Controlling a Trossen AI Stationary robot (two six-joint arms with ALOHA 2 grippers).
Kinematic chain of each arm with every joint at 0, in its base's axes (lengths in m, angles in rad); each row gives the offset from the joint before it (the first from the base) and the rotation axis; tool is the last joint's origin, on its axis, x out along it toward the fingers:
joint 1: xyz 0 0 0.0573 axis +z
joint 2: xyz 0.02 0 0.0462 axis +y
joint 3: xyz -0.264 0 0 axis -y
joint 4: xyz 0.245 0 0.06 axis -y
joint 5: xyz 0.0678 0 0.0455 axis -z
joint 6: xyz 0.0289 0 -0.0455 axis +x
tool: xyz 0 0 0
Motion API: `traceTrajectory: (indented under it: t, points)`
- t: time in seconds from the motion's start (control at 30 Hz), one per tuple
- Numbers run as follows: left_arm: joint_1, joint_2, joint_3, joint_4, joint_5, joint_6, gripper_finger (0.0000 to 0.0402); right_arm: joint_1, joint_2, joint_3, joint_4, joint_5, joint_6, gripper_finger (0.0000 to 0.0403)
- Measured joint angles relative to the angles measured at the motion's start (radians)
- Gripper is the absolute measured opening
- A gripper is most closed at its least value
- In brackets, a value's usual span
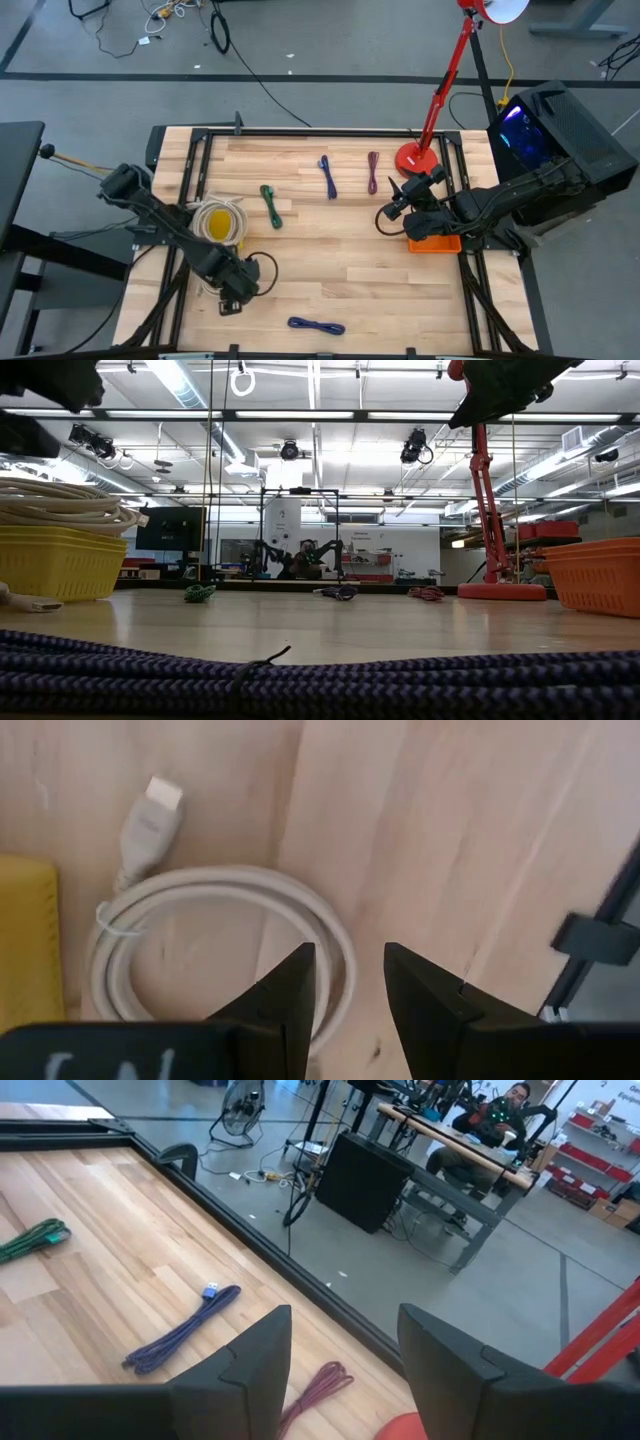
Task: Pick & Place USB Port
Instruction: Put the brown HDMI cable into the yellow basket
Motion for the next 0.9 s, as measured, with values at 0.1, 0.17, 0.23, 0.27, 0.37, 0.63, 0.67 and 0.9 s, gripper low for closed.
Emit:
traceTrajectory:
  t: [0.1,0.17,0.23,0.27,0.37,0.63,0.67,0.9]
  points:
    - [-0.006,0.012,0.0,0.0,0.005,-0.06,0.0126,0.0,0.0,0.0,0.001,0.0,-0.002,0.0185]
    - [-0.011,0.015,0.0,0.002,0.009,-0.104,0.0126,0.0,0.0,0.0,0.001,0.0,-0.003,0.0185]
    - [-0.017,0.015,0.0,0.004,0.007,-0.151,0.0126,0.0,0.0,0.0,0.001,0.0,-0.005,0.0185]
    - [-0.022,0.015,0.0,0.006,0.007,-0.176,0.0126,0.0,0.0,0.0,0.0,-0.003,-0.008,0.0185]
    - [-0.038,0.015,0.0,0.014,-0.002,-0.237,0.0126,0.0,0.0,0.0,0.0,-0.015,-0.024,0.0185]
    - [-0.079,0.063,-0.001,0.004,-0.021,-0.353,0.0126,0.0,0.0,0.0,0.0,-0.016,-0.03,0.0185]
    - [-0.079,0.076,-0.001,0.006,-0.021,-0.354,0.0126,0.0,0.0,0.0,0.0,-0.016,-0.03,0.0185]
    - [-0.079,0.141,-0.002,0.009,-0.023,-0.368,0.0126,0.012,0.0,0.0,0.001,-0.016,-0.041,0.0185]
